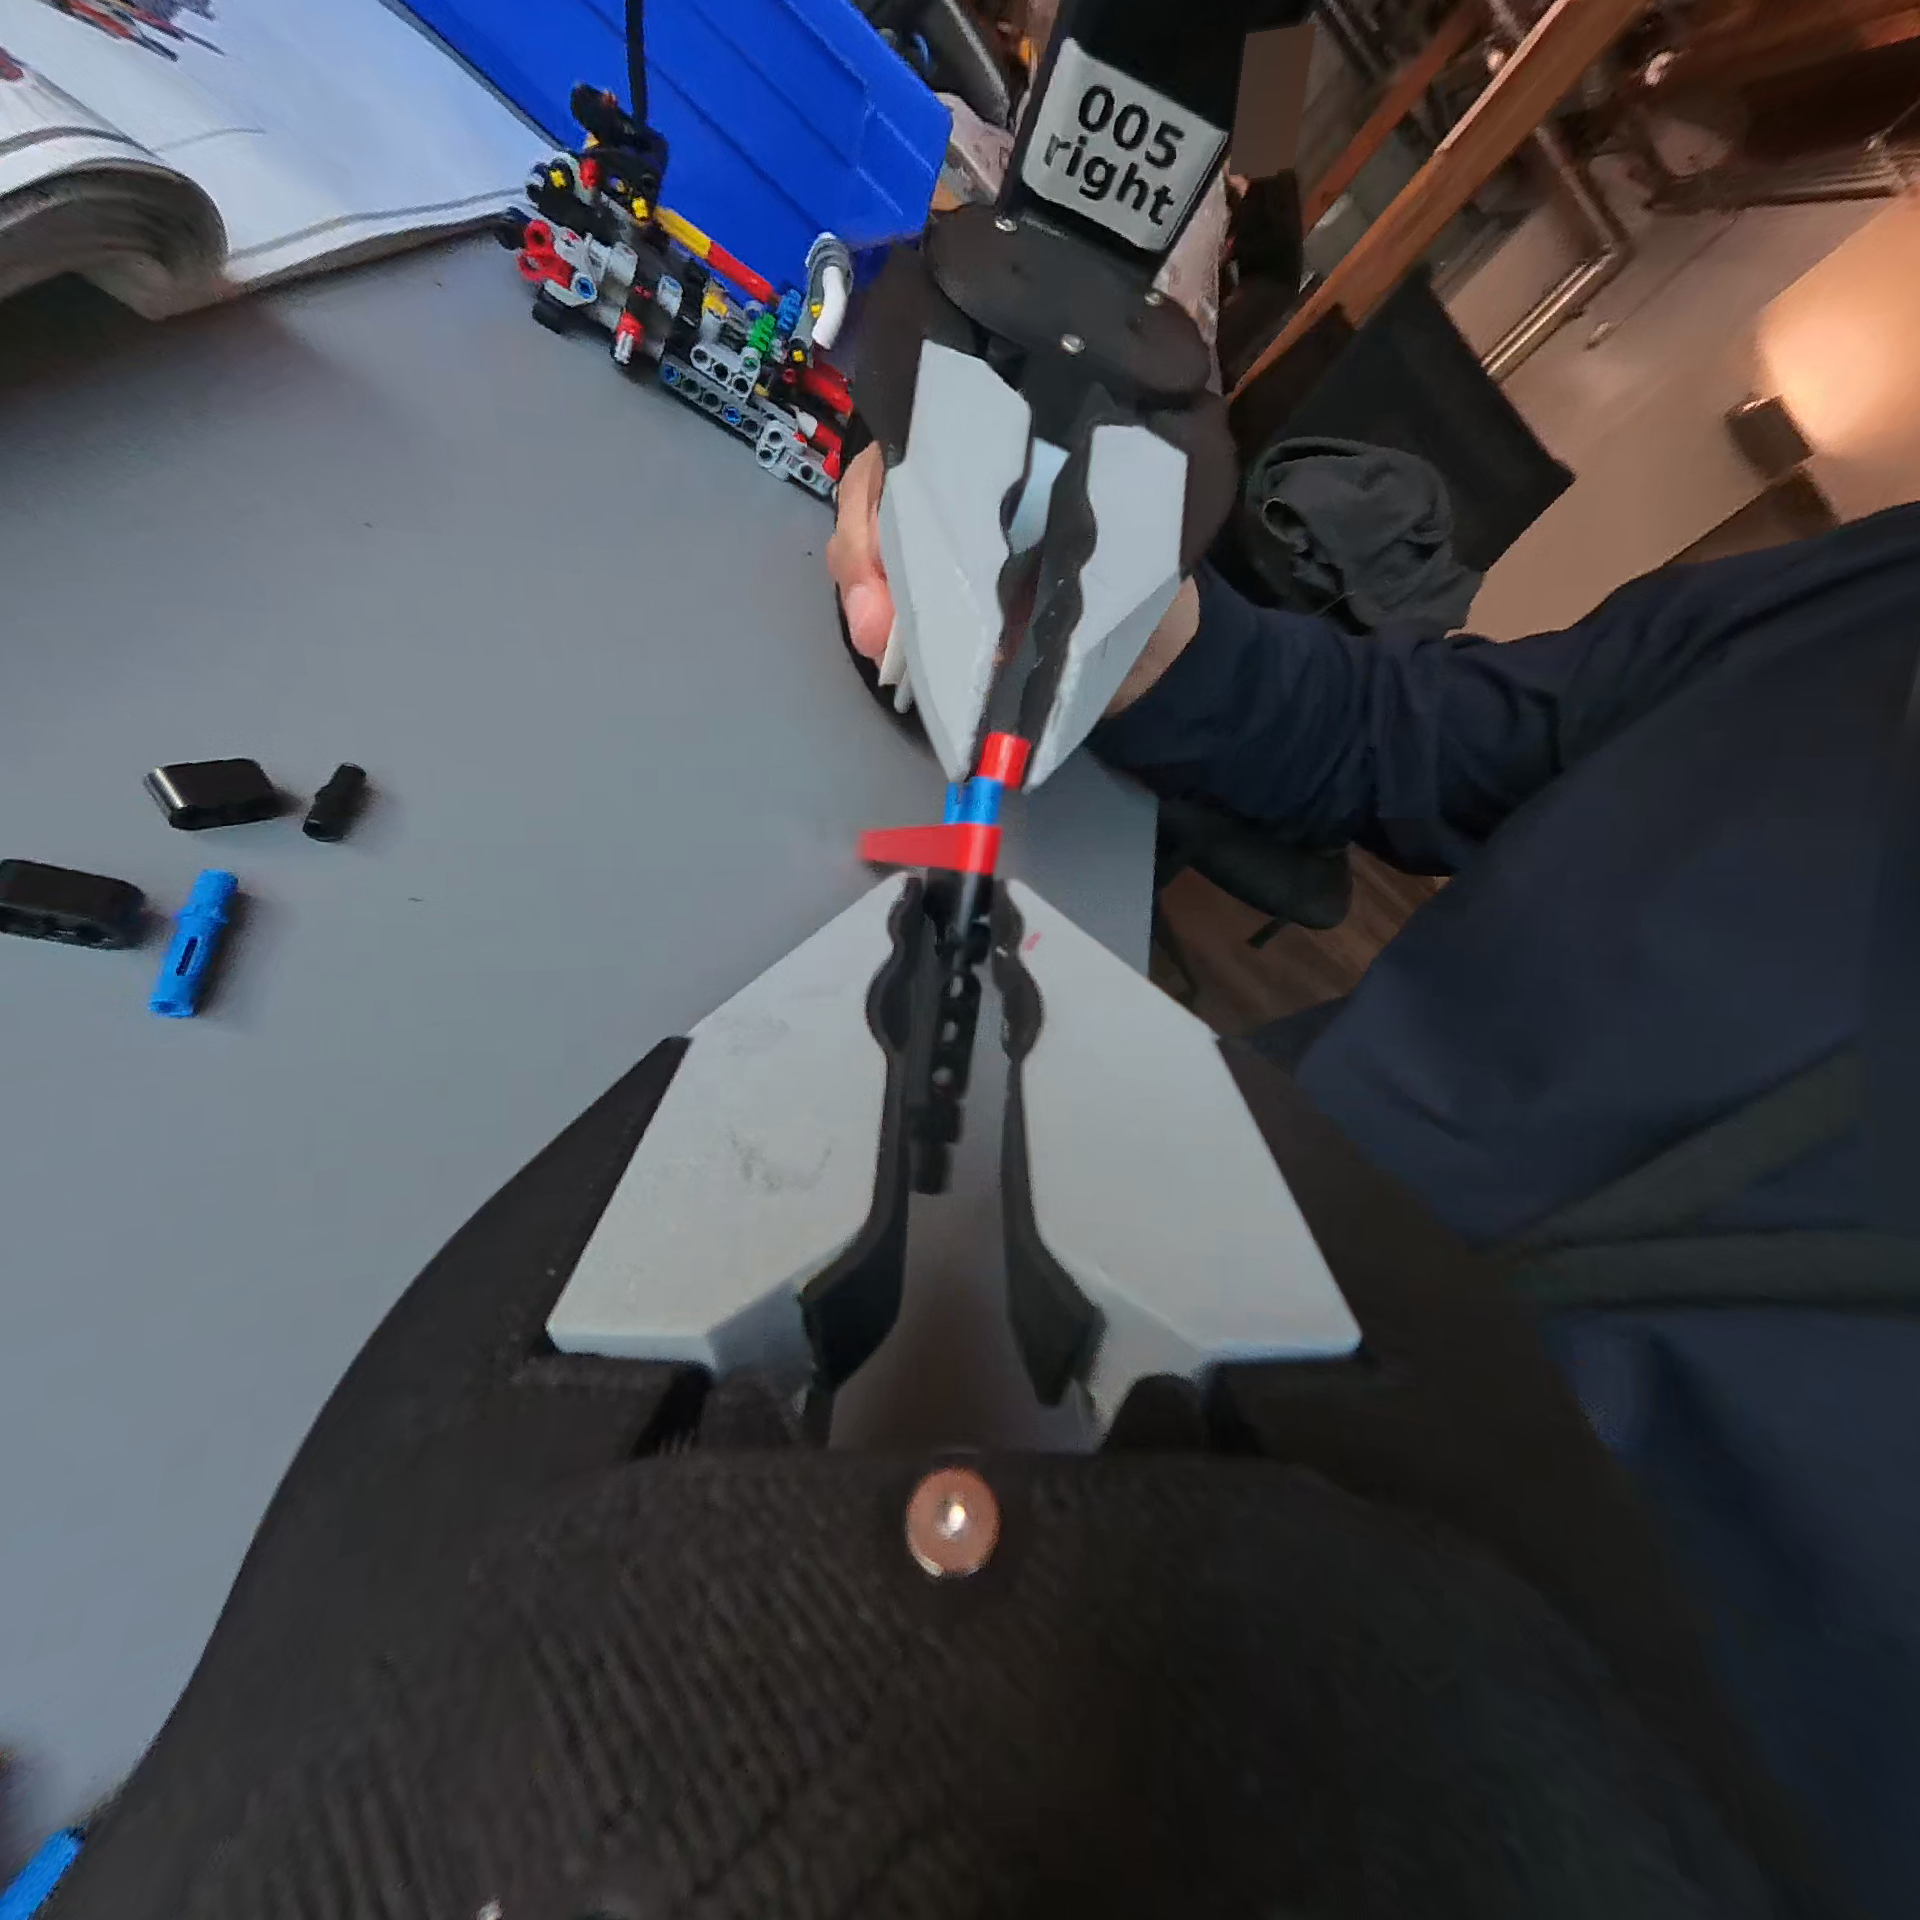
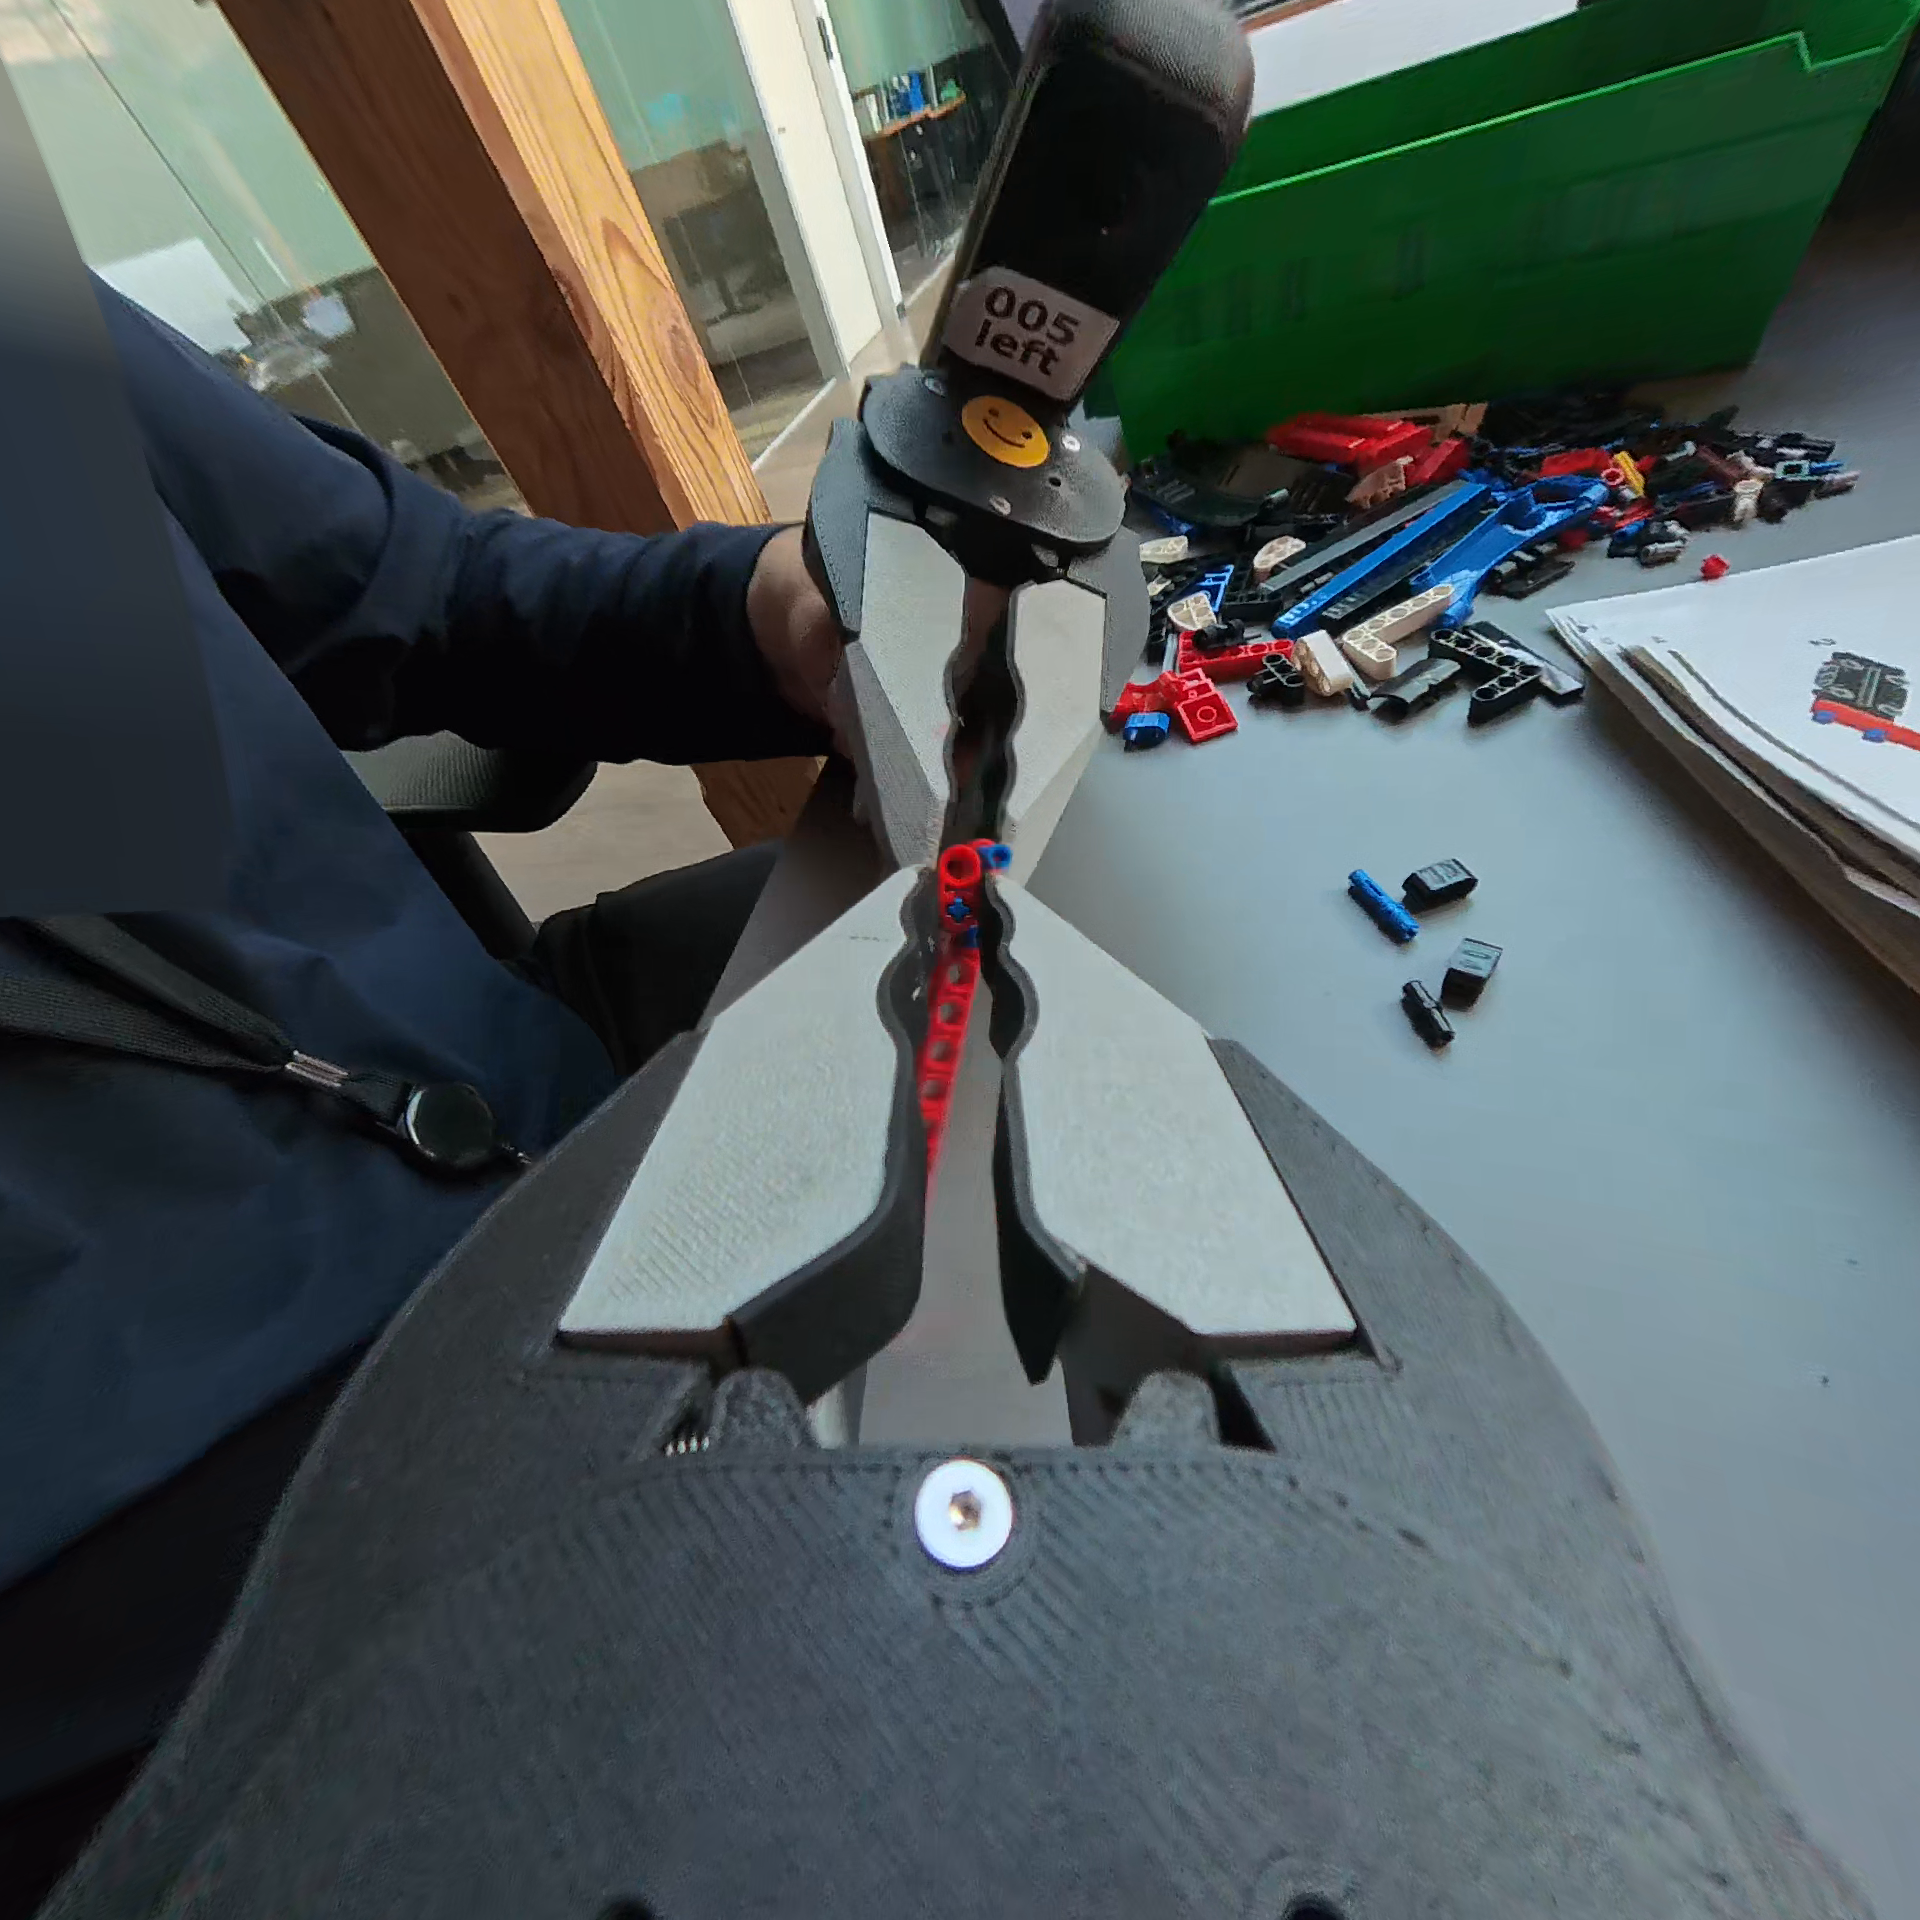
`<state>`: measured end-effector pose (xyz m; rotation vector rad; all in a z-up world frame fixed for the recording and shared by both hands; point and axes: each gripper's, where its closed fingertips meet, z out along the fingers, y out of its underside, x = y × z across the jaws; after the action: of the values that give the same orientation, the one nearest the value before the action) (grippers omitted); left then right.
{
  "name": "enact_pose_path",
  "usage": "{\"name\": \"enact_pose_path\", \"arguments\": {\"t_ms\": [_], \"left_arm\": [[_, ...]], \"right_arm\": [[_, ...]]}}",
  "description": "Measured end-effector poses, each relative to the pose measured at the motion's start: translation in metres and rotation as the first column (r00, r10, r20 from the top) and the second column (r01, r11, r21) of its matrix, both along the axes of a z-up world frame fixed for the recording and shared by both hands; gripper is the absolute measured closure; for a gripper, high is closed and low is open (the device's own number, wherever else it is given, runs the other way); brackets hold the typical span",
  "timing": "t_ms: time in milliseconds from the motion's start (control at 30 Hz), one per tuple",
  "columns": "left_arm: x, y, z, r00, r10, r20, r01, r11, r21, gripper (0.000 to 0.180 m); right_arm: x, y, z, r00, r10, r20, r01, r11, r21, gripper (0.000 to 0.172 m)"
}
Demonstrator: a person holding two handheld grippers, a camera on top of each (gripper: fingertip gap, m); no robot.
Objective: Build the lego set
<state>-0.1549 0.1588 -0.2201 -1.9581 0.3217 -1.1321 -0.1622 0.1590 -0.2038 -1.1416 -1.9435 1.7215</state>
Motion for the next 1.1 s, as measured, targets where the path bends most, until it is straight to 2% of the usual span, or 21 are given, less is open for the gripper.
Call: {"name": "enact_pose_path", "arguments": {"t_ms": [133, 267, 467, 633, 1100], "left_arm": [[0.001, -0.003, -0.008, 0.996, -0.01, -0.089, 0.01, 1.0, -0.002, 0.175], [0.0, -0.002, -0.002, 0.988, 0.024, -0.15, -0.011, 0.996, 0.09, 0.175], [0.005, -0.001, 0.007, 0.995, 0.001, -0.097, 0.012, 0.991, 0.131, 0.175], [0.002, 0.0, 0.003, 0.99, 0.013, -0.138, 0.004, 0.992, 0.124, 0.175], [0.003, 0.001, -0.002, 0.992, -0.026, -0.126, 0.036, 0.996, 0.077, 0.175]], "right_arm": [[-0.004, -0.002, -0.004, 1.0, 0.001, 0.01, -0.001, 1.0, 0.013, 0.168], [-0.006, 0.003, -0.002, 0.999, -0.024, 0.03, 0.025, 0.999, -0.031, 0.167], [-0.005, 0.0, 0.001, 0.999, -0.019, 0.042, 0.023, 0.995, -0.102, 0.167], [-0.004, 0.004, 0.006, 0.998, -0.014, 0.059, 0.025, 0.981, -0.191, 0.168], [-0.004, 0.002, 0.002, 0.998, 0.007, 0.055, 0.001, 0.99, -0.141, 0.168]]}}
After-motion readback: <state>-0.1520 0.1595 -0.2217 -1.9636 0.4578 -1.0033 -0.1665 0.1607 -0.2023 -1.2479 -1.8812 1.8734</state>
